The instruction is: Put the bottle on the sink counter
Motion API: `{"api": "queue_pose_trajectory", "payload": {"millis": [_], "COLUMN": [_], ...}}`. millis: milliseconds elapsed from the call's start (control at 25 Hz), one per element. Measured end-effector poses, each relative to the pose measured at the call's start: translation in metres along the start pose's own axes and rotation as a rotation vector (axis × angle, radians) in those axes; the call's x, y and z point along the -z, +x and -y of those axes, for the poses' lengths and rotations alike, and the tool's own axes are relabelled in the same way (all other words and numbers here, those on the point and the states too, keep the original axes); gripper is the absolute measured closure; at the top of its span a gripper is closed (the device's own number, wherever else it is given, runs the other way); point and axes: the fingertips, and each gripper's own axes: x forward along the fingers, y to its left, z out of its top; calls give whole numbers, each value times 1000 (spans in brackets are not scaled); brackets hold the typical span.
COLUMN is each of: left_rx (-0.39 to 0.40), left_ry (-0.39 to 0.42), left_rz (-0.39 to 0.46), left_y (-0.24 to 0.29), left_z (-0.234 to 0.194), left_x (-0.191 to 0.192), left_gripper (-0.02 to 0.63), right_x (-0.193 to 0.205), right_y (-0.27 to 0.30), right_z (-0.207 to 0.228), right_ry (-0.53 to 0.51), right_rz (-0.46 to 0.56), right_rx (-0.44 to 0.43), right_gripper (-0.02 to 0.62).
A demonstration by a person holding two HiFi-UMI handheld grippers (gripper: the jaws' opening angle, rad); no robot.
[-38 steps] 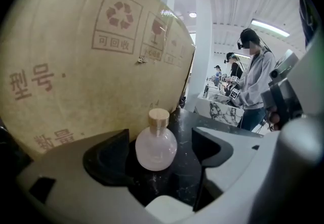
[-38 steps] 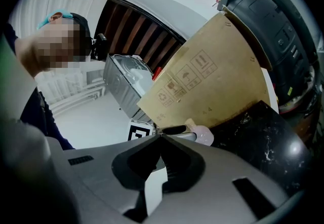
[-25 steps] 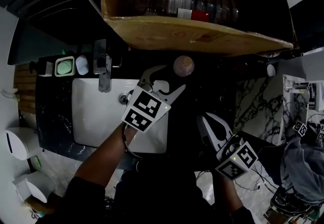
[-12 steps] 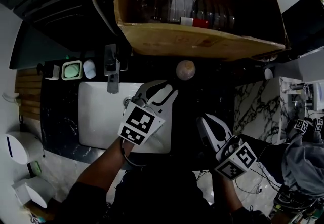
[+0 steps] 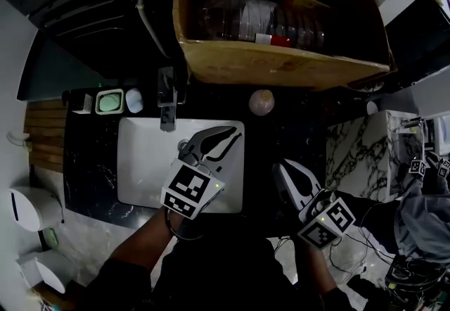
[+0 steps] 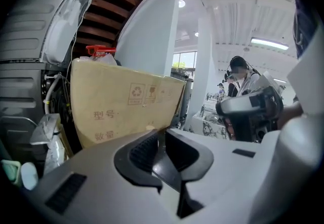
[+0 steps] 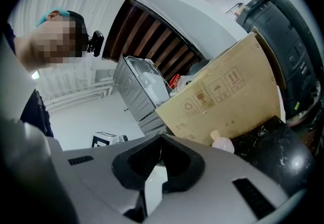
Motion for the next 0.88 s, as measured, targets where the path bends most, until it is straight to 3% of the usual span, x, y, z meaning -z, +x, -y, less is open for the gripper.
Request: {"api": "queue_pose_trajectory", "payload": {"millis": [520, 880], "left_rx": [6, 22], "left_ry": [-5, -32], "left_rz": [44, 44], "left_y": [-40, -63], "left_z": [14, 18], "left_x": [-16, -10], "left_gripper": [598, 598], "right_x": [-6, -7], "right_y": [6, 10], "right_z": [-36, -55], "right_ry": [38, -16], "right_rz": [7, 28], "right_rx": [-23, -66], "right_gripper": [569, 569]}}
